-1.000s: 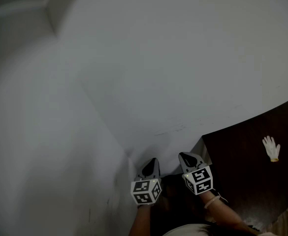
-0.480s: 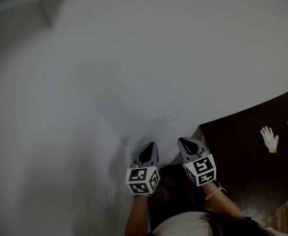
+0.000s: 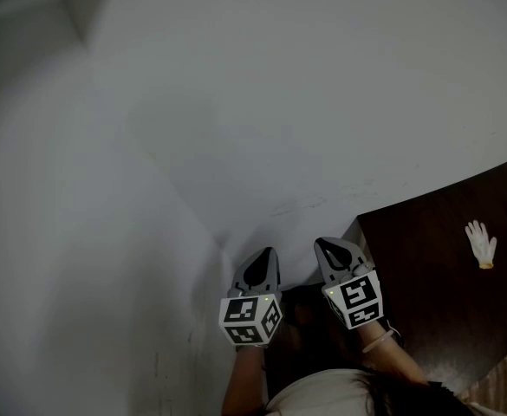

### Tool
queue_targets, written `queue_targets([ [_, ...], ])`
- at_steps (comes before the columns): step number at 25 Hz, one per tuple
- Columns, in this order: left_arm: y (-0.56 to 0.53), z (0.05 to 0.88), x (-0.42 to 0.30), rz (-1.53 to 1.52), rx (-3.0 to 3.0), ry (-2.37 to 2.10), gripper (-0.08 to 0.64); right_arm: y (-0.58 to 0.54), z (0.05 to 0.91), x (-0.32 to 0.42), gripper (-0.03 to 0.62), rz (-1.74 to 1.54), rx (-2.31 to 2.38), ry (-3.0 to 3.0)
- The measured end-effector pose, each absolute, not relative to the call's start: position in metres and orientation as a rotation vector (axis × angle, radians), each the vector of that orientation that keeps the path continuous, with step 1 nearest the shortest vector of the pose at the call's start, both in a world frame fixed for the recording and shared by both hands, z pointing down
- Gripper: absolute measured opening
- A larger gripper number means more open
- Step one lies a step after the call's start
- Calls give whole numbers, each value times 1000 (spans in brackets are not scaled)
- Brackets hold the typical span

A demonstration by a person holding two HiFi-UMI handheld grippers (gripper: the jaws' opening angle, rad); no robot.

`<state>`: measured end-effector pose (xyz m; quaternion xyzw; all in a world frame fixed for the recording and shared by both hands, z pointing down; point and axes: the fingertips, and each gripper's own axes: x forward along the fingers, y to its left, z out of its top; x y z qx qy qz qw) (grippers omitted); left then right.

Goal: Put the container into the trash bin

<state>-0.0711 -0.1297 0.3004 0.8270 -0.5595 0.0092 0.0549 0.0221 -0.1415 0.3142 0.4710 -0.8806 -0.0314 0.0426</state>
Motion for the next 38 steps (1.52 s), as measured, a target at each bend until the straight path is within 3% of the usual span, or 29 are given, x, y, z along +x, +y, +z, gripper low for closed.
queue_targets([
  [38,-136,295,-81,-31,2464,-1703,20,-148,307,28,6,-89,1454,-2634],
])
